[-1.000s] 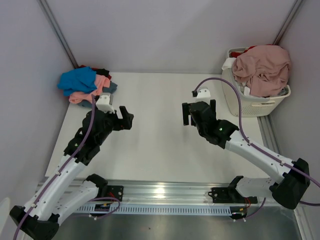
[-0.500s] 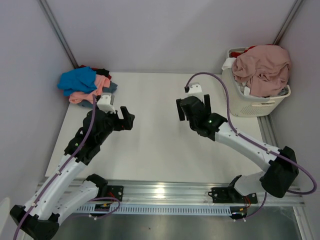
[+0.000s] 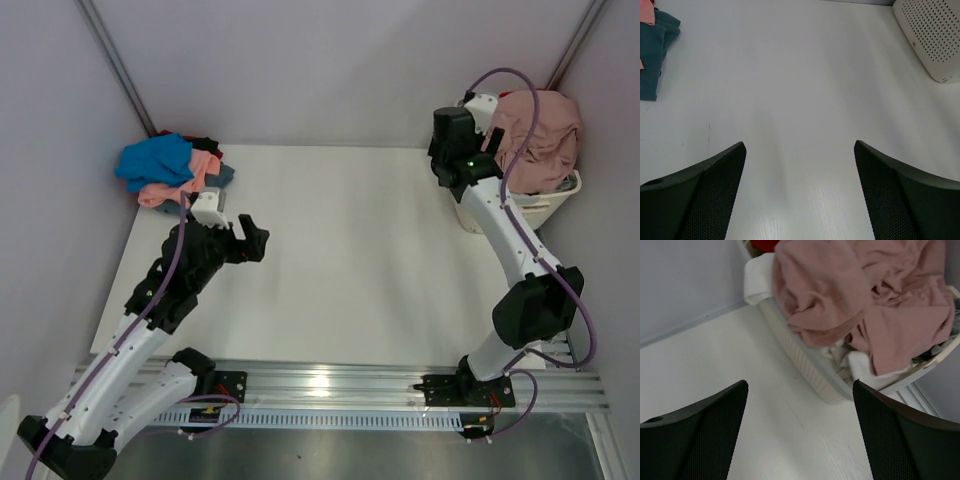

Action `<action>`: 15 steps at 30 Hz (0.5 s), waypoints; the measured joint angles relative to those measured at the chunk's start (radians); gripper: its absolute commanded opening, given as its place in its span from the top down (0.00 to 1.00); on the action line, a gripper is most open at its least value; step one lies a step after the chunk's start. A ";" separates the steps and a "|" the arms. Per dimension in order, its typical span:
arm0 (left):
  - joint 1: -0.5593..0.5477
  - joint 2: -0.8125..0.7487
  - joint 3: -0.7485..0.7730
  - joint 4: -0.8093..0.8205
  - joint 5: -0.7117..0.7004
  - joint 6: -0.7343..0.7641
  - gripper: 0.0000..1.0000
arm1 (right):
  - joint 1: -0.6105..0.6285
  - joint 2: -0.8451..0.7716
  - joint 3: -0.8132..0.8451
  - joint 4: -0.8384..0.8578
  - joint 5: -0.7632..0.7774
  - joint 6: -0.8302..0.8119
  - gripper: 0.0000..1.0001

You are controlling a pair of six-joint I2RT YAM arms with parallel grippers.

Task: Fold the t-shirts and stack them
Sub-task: Grab crumpled tshirt from bin with the right arm

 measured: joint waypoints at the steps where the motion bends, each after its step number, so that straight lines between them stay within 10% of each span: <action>1: -0.002 -0.001 0.000 0.000 0.001 0.000 0.07 | -0.039 0.017 0.022 -0.010 -0.008 0.013 0.11; 15: -0.025 0.000 0.000 0.000 0.017 0.000 0.07 | -0.261 0.265 0.214 -0.062 -0.100 0.056 0.26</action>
